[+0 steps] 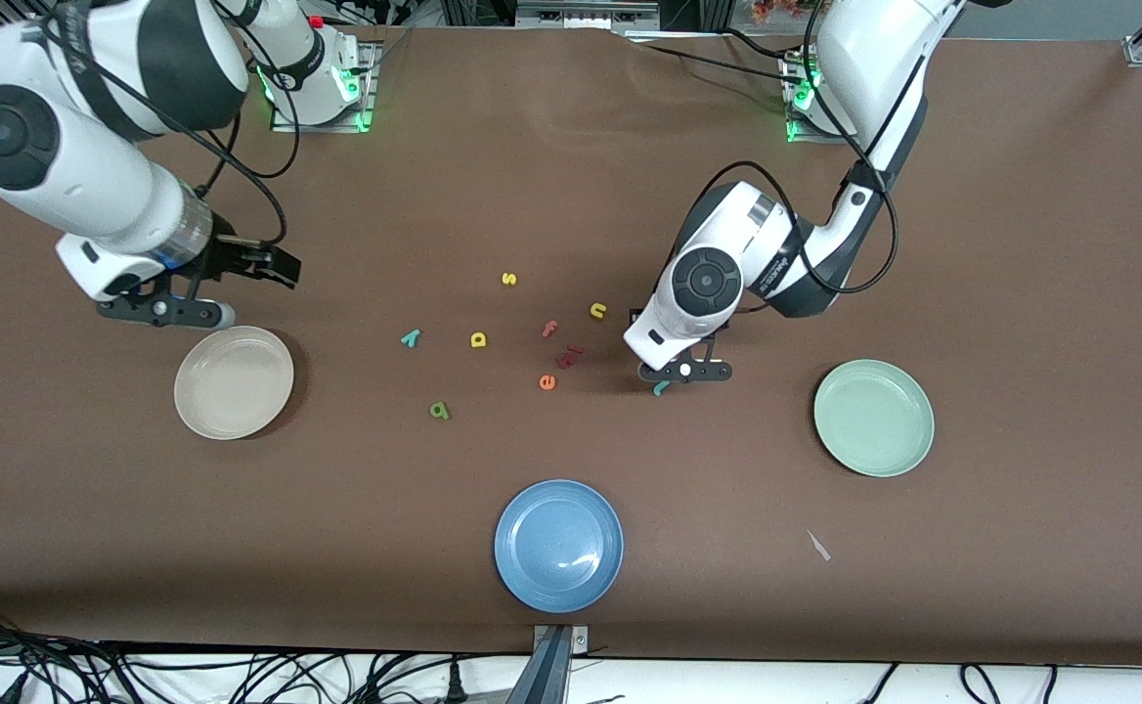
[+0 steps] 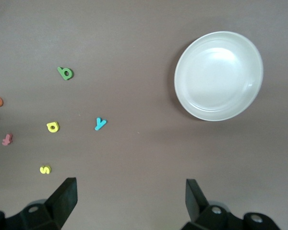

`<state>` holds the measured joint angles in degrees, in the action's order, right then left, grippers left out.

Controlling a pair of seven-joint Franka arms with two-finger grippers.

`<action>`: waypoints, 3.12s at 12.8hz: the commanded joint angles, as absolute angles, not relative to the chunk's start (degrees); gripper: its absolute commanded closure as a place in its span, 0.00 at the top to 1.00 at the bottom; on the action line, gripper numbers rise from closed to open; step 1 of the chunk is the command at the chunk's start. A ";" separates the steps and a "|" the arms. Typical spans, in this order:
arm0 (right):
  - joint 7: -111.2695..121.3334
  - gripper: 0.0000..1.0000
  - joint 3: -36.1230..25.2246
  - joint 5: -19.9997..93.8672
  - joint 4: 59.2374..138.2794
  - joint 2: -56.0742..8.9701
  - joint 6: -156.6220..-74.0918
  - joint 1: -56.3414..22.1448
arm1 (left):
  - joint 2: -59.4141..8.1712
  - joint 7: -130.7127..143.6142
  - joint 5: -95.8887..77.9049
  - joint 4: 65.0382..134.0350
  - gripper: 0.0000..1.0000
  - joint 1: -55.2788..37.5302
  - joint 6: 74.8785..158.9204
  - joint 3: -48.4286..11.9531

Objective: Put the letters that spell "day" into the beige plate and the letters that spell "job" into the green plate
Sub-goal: 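Grasp the pink b with the left gripper while the right gripper nears the y, then drop the b on the green plate while the right gripper grasps the cyan y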

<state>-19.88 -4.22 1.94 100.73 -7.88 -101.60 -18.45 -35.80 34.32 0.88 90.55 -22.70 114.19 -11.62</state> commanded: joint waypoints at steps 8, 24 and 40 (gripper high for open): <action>-41.71 1.00 2.97 3.96 115.48 -13.43 -125.04 -19.25 | -39.64 35.16 4.92 96.67 0.61 -22.06 128.13 -11.25; -54.58 0.98 2.64 2.90 125.95 -26.45 -154.69 -23.56 | -33.59 29.74 4.92 99.50 0.02 -17.24 125.27 -10.72; -51.77 0.04 1.85 2.90 125.07 -27.51 -154.42 -23.03 | -37.18 0.79 14.41 98.09 1.00 5.36 123.14 -10.81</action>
<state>-53.05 2.05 3.18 125.17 -26.47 -153.87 -23.35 -38.40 1.08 13.02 98.51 5.20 123.92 -10.01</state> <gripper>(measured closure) 0.855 0.449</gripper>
